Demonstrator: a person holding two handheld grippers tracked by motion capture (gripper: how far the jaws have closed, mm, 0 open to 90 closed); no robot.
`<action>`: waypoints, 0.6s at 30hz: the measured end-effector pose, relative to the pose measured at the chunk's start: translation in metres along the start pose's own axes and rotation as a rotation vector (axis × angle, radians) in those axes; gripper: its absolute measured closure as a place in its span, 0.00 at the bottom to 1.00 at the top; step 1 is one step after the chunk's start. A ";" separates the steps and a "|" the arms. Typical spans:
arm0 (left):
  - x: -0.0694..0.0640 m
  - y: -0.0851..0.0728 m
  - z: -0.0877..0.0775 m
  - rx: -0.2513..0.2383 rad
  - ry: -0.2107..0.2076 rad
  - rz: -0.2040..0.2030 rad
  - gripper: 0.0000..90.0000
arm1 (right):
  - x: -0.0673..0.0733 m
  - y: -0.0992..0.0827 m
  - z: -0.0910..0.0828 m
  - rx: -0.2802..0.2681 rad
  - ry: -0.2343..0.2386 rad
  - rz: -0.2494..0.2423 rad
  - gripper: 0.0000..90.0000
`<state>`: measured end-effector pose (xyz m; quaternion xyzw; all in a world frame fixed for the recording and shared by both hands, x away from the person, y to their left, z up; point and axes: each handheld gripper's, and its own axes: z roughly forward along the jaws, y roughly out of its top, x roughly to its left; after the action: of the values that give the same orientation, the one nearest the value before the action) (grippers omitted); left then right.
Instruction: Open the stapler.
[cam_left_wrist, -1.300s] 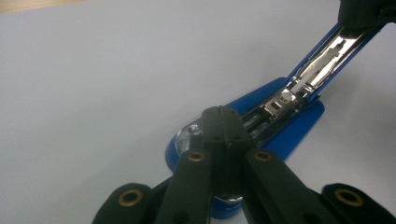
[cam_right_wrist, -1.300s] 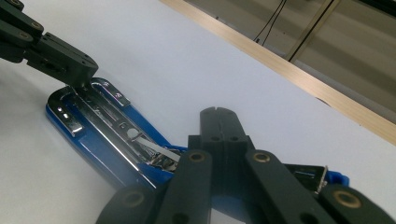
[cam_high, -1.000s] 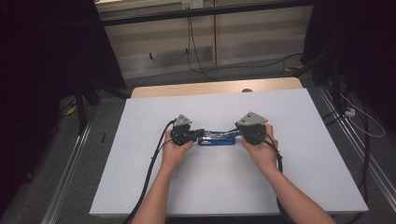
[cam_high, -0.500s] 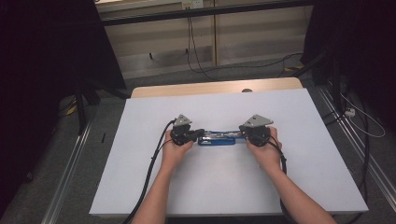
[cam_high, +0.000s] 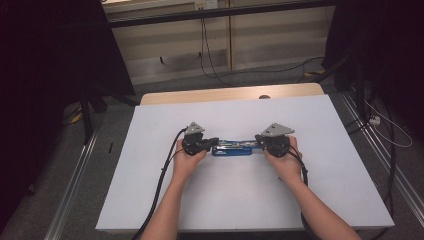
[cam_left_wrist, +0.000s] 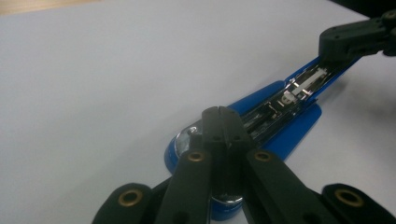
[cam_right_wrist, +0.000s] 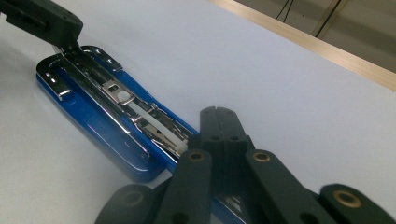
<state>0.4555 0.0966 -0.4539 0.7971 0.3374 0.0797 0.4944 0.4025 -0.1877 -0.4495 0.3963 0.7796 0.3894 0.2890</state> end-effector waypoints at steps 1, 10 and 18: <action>0.000 0.001 0.000 -0.003 -0.007 -0.005 0.99 | 0.000 0.000 0.000 0.003 0.005 0.002 1.00; -0.004 0.004 -0.003 -0.012 -0.043 -0.036 0.73 | -0.005 0.007 -0.014 -0.032 0.068 -0.015 0.96; -0.001 0.010 -0.018 -0.006 -0.011 -0.065 0.49 | -0.012 0.000 -0.038 -0.032 0.116 -0.018 0.76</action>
<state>0.4512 0.1067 -0.4361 0.7847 0.3600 0.0602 0.5011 0.3802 -0.2124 -0.4273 0.3611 0.7923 0.4215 0.2531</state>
